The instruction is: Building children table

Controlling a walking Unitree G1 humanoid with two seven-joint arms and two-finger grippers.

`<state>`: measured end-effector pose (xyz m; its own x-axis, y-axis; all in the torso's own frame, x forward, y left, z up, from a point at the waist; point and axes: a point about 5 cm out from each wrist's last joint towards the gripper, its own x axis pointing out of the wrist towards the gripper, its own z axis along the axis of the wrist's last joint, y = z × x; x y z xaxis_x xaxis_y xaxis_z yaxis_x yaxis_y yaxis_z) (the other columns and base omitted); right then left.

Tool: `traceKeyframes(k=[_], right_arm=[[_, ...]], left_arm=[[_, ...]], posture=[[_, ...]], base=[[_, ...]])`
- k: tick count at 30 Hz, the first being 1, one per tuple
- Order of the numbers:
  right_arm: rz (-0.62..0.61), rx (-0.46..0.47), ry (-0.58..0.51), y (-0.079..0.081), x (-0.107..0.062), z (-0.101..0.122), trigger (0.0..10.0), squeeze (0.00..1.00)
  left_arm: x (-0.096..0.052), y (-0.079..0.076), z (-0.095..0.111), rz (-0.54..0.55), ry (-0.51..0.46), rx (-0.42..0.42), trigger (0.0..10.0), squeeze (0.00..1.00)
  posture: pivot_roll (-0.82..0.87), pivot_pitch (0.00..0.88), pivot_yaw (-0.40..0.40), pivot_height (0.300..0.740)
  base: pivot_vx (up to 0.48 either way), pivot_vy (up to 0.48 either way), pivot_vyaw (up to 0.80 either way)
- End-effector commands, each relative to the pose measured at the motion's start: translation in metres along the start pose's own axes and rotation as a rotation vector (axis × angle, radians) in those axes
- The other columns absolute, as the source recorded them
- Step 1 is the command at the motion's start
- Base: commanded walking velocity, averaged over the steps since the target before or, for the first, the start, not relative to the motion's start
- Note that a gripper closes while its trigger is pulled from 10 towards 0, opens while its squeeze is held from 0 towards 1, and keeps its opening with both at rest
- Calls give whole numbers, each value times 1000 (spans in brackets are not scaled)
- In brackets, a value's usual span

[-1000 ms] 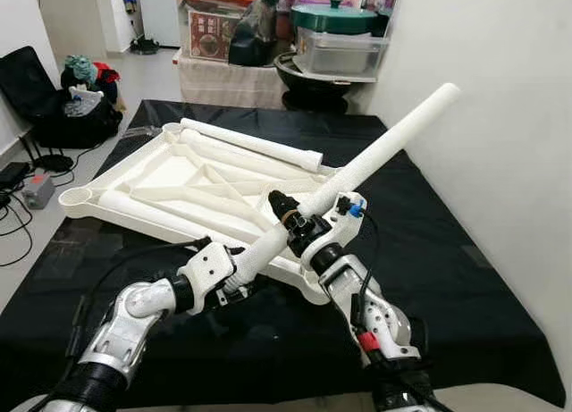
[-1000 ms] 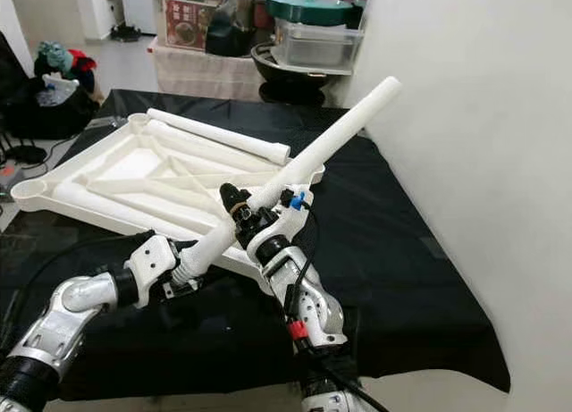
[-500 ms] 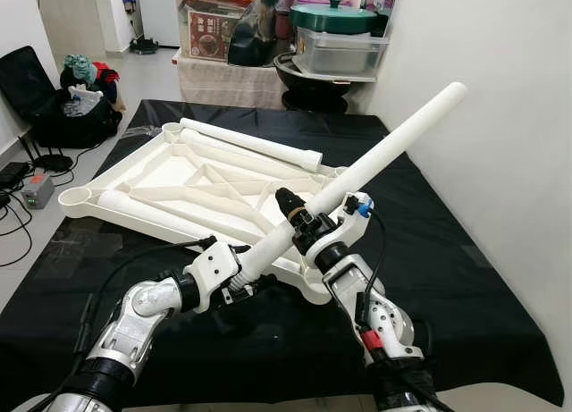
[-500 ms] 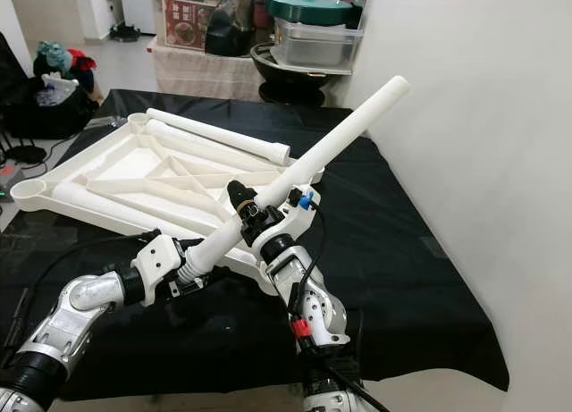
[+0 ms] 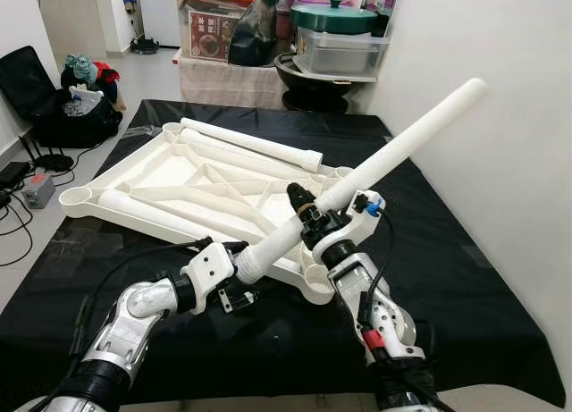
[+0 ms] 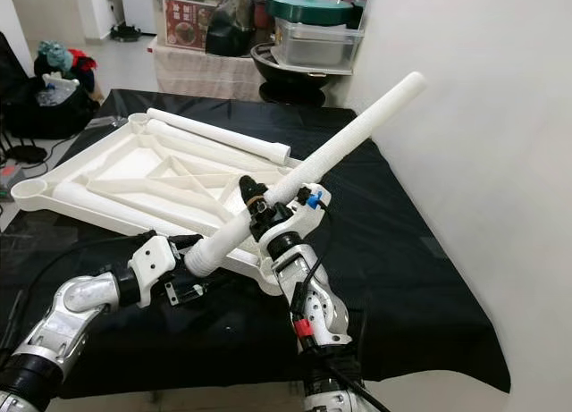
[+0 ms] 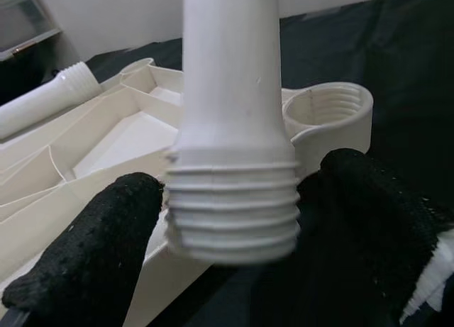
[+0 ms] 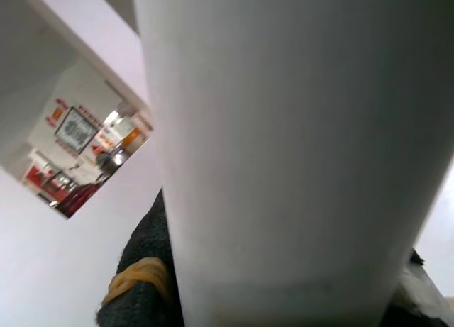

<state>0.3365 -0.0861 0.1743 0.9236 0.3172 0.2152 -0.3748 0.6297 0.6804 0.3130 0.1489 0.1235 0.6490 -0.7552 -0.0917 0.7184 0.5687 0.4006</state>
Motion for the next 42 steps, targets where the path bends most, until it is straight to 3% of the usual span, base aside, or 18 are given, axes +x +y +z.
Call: traceKeyframes(k=[1,2,4,8,14,17,20,21,23,24,25,30,31,32,42], right_arm=[[11,-90,-72,4,11,19,0,0],[11,-90,-72,4,11,19,0,0],[-8,-189,-103,-6,11,37,0,0],[-30,-288,-132,-15,10,54,0,0],[-86,-374,-184,-31,3,81,0,0],[-82,-411,-188,-34,-1,88,0,0],[-28,-514,-146,-36,-10,93,0,0],[22,-592,-85,-41,-18,92,0,0],[30,-604,-72,-42,-20,91,0,0],[33,-608,-69,-42,-20,91,0,0],[62,-628,-42,-42,-23,90,0,0],[130,-664,21,-41,-30,85,0,0],[179,-680,74,-41,-36,78,0,0],[195,-687,92,-41,-37,75,0,0],[273,-685,124,-32,-30,61,0,0]], left_arm=[[-5,0,1,6,-8,-16,10000,1000],[-5,0,1,6,-8,-16,10000,1000],[-5,-1,3,15,-14,-17,10000,1000],[-6,-1,3,27,-10,-10,10000,1000],[-11,-5,2,57,-14,-45,10000,1000],[-14,-8,1,68,-12,-61,10000,1000],[-17,-15,-4,88,6,-80,10000,1000],[-19,-21,-7,103,24,-94,10000,859],[-19,-22,-8,106,27,-97,10000,859],[-19,-22,-8,107,28,-98,10000,690],[-21,-23,-10,116,37,-100,10000,0],[-26,-23,-16,138,76,-107,10000,0],[-36,-24,-29,153,181,-81,10000,0],[-39,-26,-33,153,206,-78,10000,0],[-32,-47,-29,127,194,-109,10000,0]], posture=[[90,0,-107,740],[90,0,-107,740],[89,0,-108,740],[88,0,-108,740],[83,0,-109,740],[83,0,-109,740],[80,0,-107,740],[80,0,-107,740],[80,0,-107,740],[80,0,-107,740],[79,0,-105,740],[83,0,-107,740],[85,0,-109,740],[85,0,-109,740],[102,0,-123,740]], base=[[0,0,0],[0,0,0],[0,0,0],[0,0,0],[0,0,0],[0,0,0],[0,0,0],[0,0,0],[0,0,0],[0,0,0],[0,0,0],[0,0,0],[0,0,0],[0,0,0],[0,0,0]])
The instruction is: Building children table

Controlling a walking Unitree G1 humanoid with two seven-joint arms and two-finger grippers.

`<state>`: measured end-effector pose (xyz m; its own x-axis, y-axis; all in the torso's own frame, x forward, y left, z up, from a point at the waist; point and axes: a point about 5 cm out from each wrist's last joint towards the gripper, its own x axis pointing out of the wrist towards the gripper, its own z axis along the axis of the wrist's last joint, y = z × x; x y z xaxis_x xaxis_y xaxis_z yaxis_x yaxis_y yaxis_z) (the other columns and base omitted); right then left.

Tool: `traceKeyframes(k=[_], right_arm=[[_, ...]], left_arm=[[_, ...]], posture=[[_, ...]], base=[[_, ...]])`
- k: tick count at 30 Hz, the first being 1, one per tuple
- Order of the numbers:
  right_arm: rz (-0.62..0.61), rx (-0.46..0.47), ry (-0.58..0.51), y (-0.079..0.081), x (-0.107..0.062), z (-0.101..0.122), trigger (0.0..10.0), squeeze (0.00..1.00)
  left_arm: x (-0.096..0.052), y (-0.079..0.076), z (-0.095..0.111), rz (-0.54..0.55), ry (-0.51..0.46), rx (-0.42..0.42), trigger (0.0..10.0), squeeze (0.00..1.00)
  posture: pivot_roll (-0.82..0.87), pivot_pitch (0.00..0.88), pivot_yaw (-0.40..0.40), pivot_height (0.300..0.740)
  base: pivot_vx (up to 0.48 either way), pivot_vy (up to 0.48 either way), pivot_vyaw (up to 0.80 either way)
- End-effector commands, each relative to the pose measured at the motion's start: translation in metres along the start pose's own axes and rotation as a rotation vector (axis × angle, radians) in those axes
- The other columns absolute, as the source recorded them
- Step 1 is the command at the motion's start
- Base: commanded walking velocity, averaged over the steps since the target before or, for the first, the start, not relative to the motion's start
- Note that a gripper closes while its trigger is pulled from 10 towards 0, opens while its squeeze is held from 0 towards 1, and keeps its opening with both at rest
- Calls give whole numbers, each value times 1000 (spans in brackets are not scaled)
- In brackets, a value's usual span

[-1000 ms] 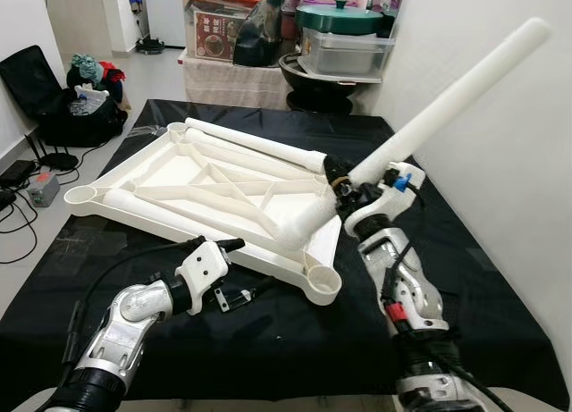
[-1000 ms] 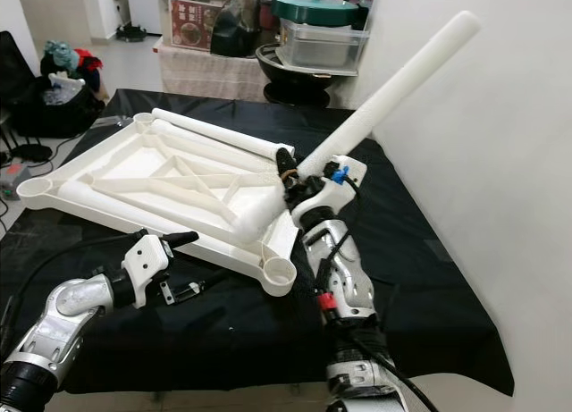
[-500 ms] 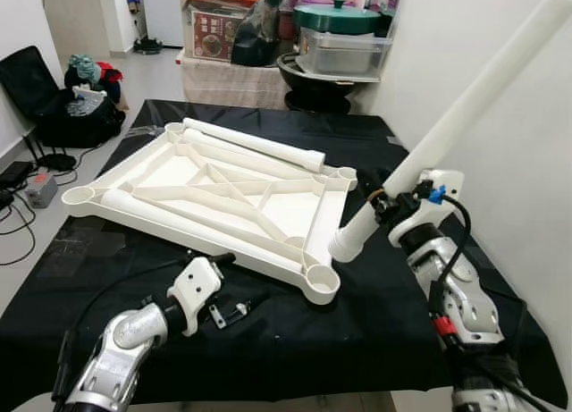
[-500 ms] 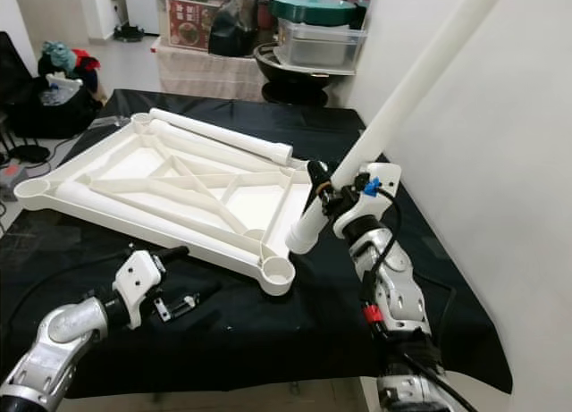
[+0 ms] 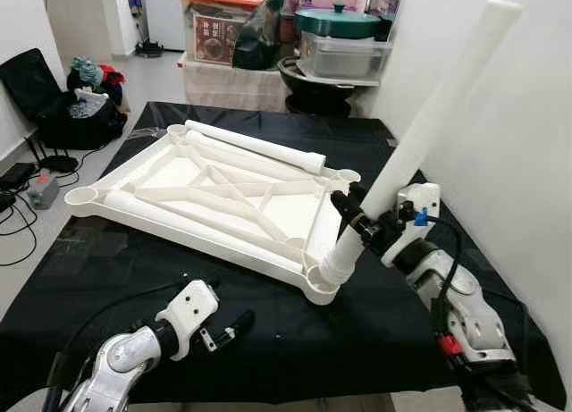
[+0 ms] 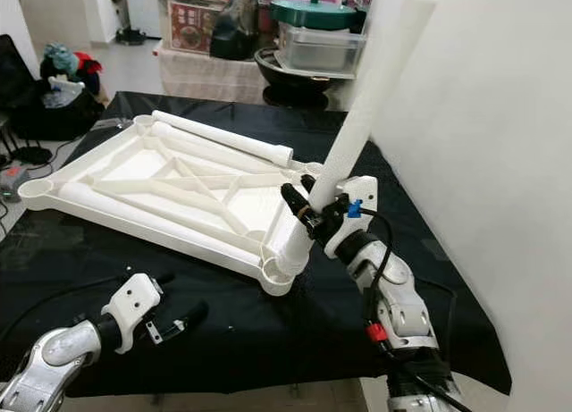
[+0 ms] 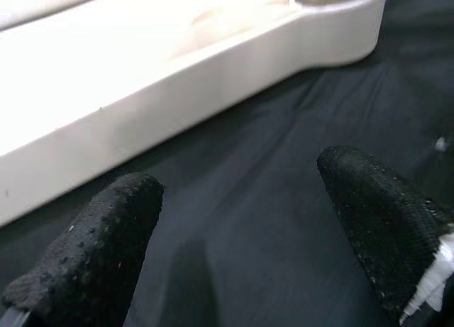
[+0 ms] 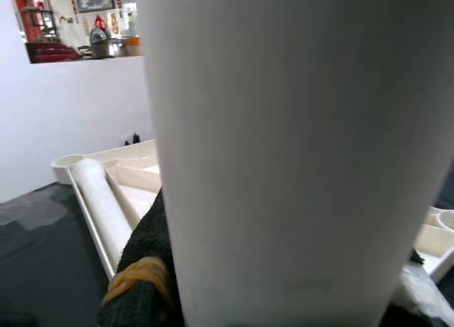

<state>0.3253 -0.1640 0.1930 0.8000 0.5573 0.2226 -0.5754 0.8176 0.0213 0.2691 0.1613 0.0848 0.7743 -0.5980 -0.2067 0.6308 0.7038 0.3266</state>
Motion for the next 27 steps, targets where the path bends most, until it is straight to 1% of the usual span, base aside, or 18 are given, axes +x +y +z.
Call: traceKeyframes(k=[1,4,7,10,13,17,22,27], right_arm=[[36,0,20,7,4,-6,0,0],[48,-1,23,9,5,-6,0,0],[90,-2,36,17,4,-9,0,0],[112,-4,49,21,2,-12,0,0],[112,-2,65,21,-3,-16,0,0],[114,-3,94,16,-9,-21,0,0],[128,3,105,16,-11,-22,0,0],[148,33,124,15,-14,-27,0,0]], left_arm=[[2,-9,-1,-13,12,-6,10000,0],[2,-10,0,-10,13,-8,10000,0],[1,-11,-2,-3,25,-6,10000,0],[0,-11,-3,2,35,-2,10000,0],[1,-9,-3,8,38,-1,10000,0],[2,-9,-2,8,36,-1,10000,0],[2,-10,-1,7,36,-2,10000,0],[1,-9,-1,10,36,-3,10000,0]], posture=[[105,0,-126,740],[105,0,-126,740],[106,0,-126,740],[105,0,-126,740],[99,0,-125,740],[97,0,-124,740],[97,0,-125,740],[106,0,-136,740]], base=[[0,0,0],[0,0,0],[0,0,0],[0,0,0],[0,0,0],[0,0,0],[0,0,0],[0,0,0]])
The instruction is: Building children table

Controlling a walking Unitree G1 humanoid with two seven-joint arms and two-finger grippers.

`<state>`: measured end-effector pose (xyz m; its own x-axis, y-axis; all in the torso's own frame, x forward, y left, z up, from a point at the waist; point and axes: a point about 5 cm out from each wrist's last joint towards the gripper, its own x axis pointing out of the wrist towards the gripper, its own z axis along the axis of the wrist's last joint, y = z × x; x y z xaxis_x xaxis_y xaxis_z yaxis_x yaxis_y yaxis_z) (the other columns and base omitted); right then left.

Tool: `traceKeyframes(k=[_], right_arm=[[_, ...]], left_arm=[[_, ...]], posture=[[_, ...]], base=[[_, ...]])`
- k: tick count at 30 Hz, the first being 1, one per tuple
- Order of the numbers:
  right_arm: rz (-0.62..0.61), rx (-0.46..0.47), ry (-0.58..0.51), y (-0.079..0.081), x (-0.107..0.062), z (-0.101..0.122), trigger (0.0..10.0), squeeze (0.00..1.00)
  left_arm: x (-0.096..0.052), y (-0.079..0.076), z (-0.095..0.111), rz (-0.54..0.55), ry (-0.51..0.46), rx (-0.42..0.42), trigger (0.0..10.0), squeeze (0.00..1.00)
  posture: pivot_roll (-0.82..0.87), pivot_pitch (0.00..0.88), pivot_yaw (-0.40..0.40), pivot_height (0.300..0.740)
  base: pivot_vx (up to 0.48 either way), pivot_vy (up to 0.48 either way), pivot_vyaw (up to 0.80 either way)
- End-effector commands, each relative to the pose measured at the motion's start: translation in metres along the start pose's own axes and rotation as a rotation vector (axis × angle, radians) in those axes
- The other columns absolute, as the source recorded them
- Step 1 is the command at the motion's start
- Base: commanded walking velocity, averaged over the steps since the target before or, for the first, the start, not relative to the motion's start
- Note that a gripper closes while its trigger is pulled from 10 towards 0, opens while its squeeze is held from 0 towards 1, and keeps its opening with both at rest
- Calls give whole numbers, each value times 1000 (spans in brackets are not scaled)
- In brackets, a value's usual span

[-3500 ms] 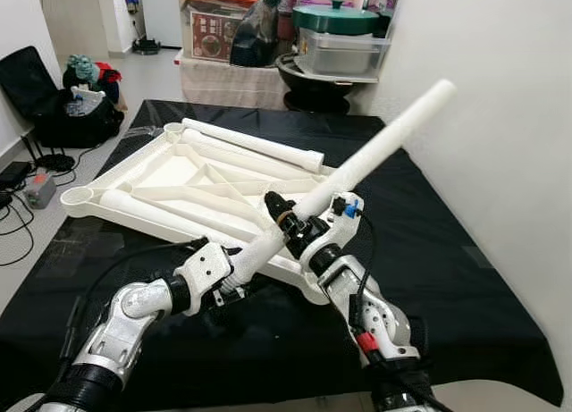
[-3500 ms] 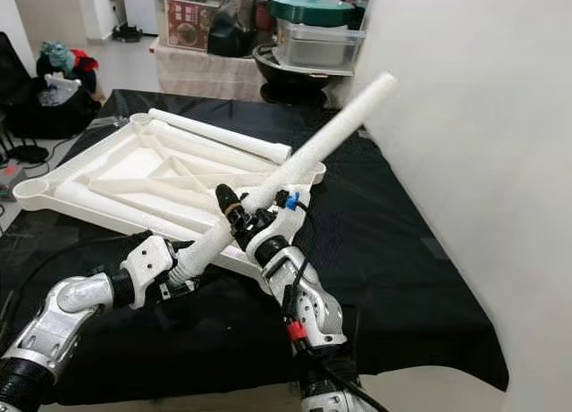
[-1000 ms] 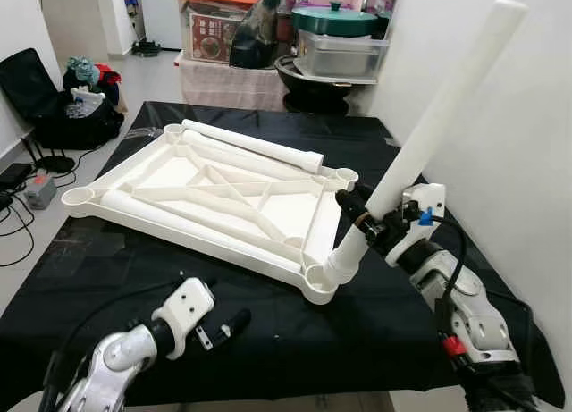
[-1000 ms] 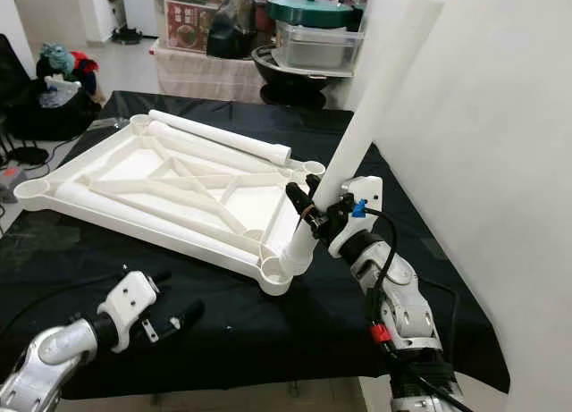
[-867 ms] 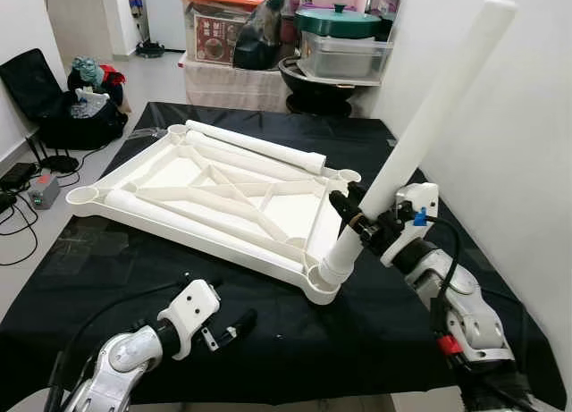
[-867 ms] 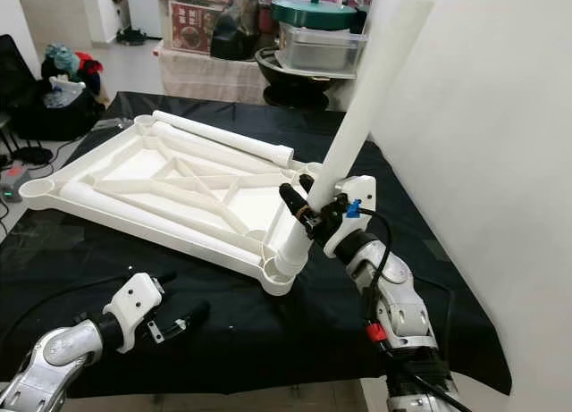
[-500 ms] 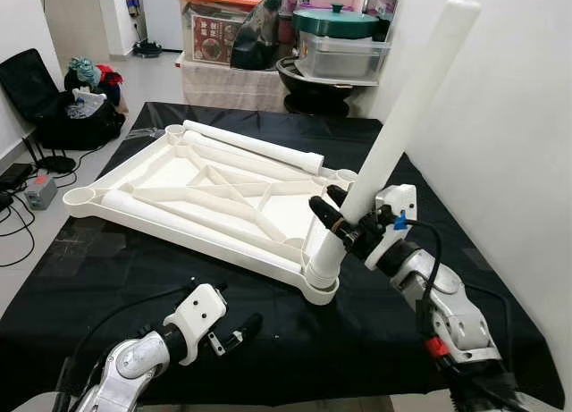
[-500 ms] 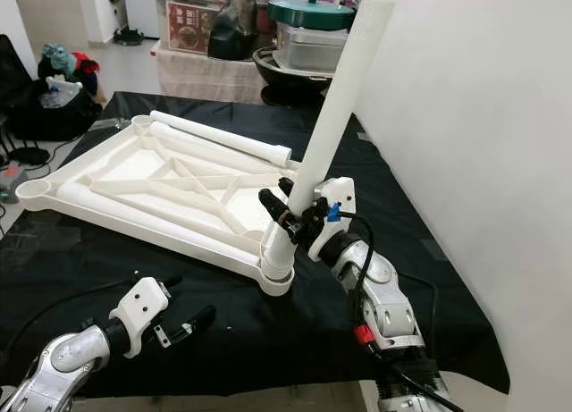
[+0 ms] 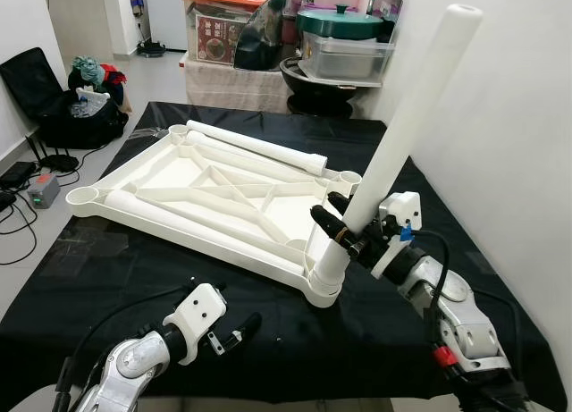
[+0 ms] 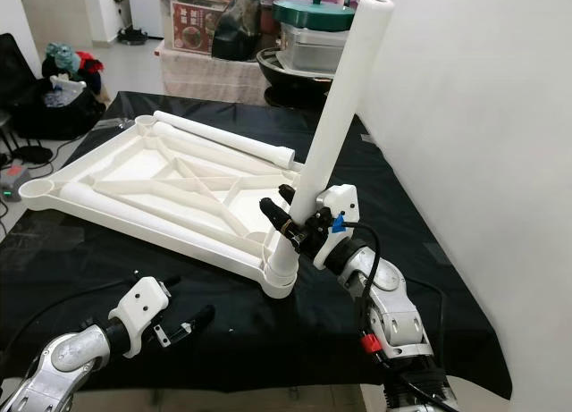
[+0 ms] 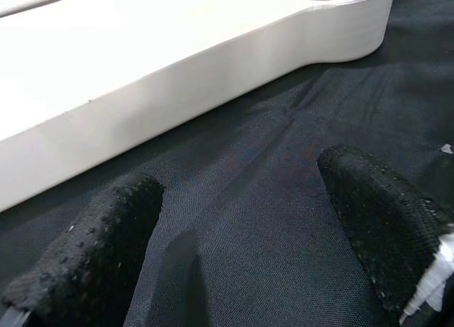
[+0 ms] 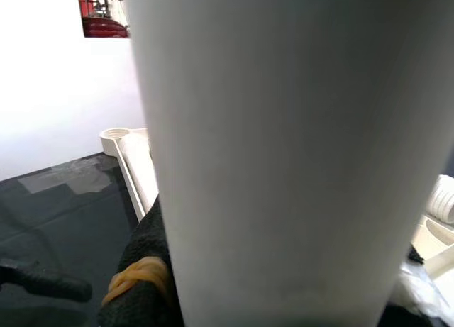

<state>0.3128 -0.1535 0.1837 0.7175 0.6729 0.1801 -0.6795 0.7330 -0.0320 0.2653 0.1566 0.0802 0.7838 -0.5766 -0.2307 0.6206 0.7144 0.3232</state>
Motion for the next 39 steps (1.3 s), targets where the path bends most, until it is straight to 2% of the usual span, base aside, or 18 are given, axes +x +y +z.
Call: traceKeyframes(k=[1,2,6,11,14,18,27,32,34,35,37,39], right_arm=[[80,103,85,10,-8,-21,0,0],[130,114,94,16,-8,-21,0,0],[201,129,109,26,-8,-22,0,0],[425,203,138,58,-15,-19,0,0],[473,210,148,64,-18,-18,0,0],[519,173,186,67,-22,-21,0,0],[586,171,208,71,-21,-21,0,0],[637,172,211,74,-13,-19,0,0],[712,175,219,76,0,-21,0,0],[712,175,219,76,0,-21,0,0],[768,168,224,74,16,-21,0,0],[768,168,224,74,16,-21,0,0]], left_arm=[[-1,0,2,0,2,-4,10000,0],[-1,0,2,0,3,-5,10000,0],[-2,0,2,-2,4,-4,10000,0],[-2,4,3,-2,1,-4,10000,0],[-1,4,3,-2,-1,-6,10000,0],[0,4,4,-8,-5,-5,10000,0],[2,5,6,-5,-12,-6,10000,0],[2,6,8,0,-20,-8,10000,0],[4,5,10,-6,-33,-14,10000,0],[4,5,10,-6,-33,-14,10000,0],[5,2,13,-12,-47,-20,10000,0],[5,2,13,-12,-47,-20,10000,0]], posture=[[110,0,-136,740],[112,0,-137,740],[112,0,-136,740],[109,0,-132,740],[107,0,-131,740],[102,0,-129,740],[106,0,-135,740],[112,0,-137,740],[122,0,-140,740],[122,0,-140,740],[140,0,-152,740],[140,0,-152,740]], base=[[0,0,0],[0,0,0],[0,0,0],[0,0,0],[0,0,0],[0,0,0],[0,0,0],[0,0,0],[0,0,0],[0,0,0],[0,0,0],[0,0,0]])
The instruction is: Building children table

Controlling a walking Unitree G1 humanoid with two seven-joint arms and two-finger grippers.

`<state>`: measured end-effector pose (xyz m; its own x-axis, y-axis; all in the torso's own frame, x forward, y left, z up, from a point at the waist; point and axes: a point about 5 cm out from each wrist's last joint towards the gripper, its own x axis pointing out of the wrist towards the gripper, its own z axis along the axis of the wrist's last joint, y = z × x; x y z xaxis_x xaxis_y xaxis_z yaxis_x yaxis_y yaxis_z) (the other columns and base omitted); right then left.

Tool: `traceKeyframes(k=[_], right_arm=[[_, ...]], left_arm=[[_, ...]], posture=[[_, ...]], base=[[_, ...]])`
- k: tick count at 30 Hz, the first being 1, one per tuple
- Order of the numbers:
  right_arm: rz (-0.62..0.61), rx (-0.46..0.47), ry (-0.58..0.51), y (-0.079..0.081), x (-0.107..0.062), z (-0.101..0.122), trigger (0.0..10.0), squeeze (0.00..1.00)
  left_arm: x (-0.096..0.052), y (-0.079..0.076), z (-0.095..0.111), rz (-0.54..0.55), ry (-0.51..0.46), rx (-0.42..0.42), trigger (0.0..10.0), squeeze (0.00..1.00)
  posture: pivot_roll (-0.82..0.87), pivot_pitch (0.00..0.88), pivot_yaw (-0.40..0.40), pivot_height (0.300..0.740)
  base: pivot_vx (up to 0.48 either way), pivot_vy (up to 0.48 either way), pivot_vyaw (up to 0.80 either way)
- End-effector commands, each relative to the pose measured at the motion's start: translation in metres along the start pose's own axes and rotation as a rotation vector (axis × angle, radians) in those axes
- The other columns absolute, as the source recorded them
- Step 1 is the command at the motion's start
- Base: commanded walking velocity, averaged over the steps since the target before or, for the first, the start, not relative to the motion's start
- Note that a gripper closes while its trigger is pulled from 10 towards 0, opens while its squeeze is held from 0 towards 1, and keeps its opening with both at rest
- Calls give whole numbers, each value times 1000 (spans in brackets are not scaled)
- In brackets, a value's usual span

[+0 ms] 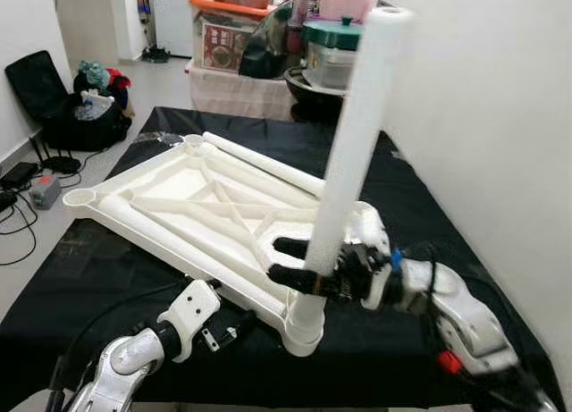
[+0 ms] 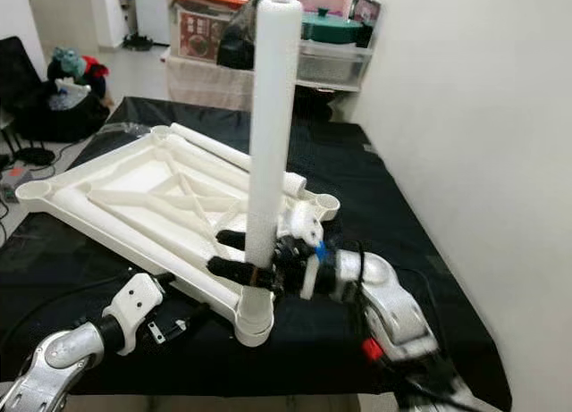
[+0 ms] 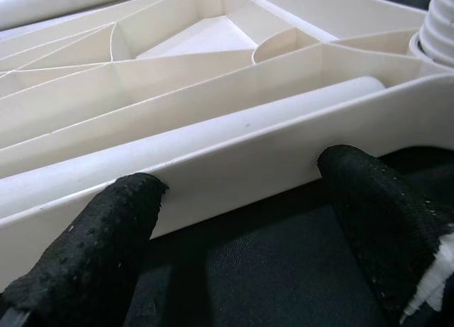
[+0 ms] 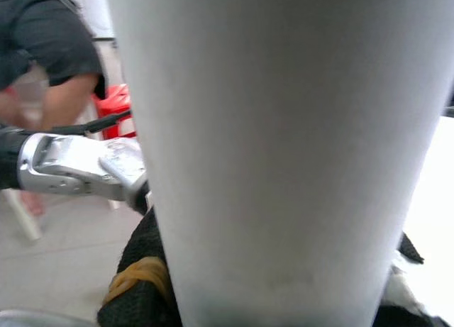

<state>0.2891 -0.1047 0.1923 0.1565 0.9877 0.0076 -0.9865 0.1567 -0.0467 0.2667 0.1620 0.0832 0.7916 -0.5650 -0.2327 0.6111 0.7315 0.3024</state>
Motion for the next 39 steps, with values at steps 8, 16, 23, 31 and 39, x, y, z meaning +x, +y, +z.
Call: traceKeyframes(k=[8,16,23,31,39], right_arm=[[224,133,59,15,24,-26,0,0],[219,154,66,13,22,-32,0,0],[-264,148,222,-21,22,-67,0,0],[-794,300,239,-33,-4,-94,0,0],[-1187,306,257,-32,-34,-112,0,0]], left_arm=[[5,-4,10,-17,-48,4,10000,0],[4,-3,9,-15,-46,6,10000,0],[2,-2,8,-7,-43,3,10000,0],[2,-2,6,-6,-40,-1,10000,0],[1,1,6,12,-40,-5,10000,0]], posture=[[154,0,-157,740],[149,0,-156,740],[143,0,-156,740],[120,0,-143,740],[112,0,-142,740]], base=[[0,0,0],[0,0,0],[0,0,0],[0,0,0],[0,0,0]])
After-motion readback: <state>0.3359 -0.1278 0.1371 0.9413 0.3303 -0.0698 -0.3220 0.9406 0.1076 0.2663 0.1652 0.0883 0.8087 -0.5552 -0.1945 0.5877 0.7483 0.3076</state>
